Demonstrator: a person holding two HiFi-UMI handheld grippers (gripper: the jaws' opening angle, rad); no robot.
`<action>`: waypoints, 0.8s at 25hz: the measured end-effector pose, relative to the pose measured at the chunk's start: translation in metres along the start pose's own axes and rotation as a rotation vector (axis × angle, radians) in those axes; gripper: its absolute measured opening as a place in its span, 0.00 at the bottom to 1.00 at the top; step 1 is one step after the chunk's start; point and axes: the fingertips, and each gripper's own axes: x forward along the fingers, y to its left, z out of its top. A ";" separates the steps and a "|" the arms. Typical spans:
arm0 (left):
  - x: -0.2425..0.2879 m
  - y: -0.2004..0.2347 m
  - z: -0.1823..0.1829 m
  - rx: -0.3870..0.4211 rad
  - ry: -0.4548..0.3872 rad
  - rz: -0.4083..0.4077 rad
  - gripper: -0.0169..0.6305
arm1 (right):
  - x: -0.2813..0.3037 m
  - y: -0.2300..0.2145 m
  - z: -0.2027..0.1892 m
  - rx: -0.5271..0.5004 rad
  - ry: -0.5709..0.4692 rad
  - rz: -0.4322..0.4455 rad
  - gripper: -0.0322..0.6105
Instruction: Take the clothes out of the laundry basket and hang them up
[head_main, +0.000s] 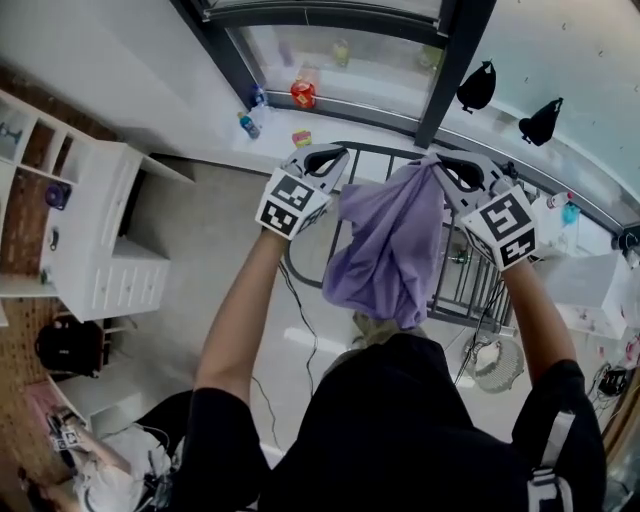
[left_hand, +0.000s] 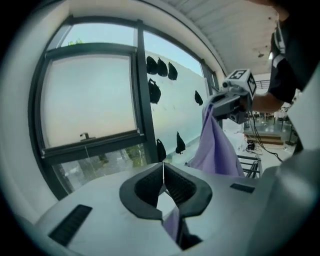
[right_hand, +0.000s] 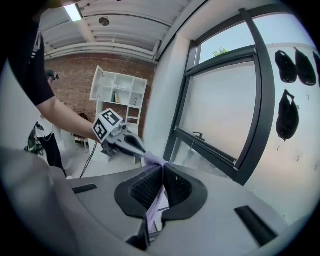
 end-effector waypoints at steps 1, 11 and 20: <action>0.013 -0.003 -0.012 -0.013 0.023 -0.033 0.04 | 0.003 -0.003 0.002 -0.010 -0.010 0.014 0.06; 0.098 -0.014 -0.066 -0.069 0.144 -0.223 0.06 | 0.033 -0.038 -0.017 -0.011 -0.003 0.060 0.06; 0.097 -0.003 -0.103 -0.182 0.172 -0.143 0.06 | 0.120 -0.106 -0.150 0.131 0.207 0.055 0.06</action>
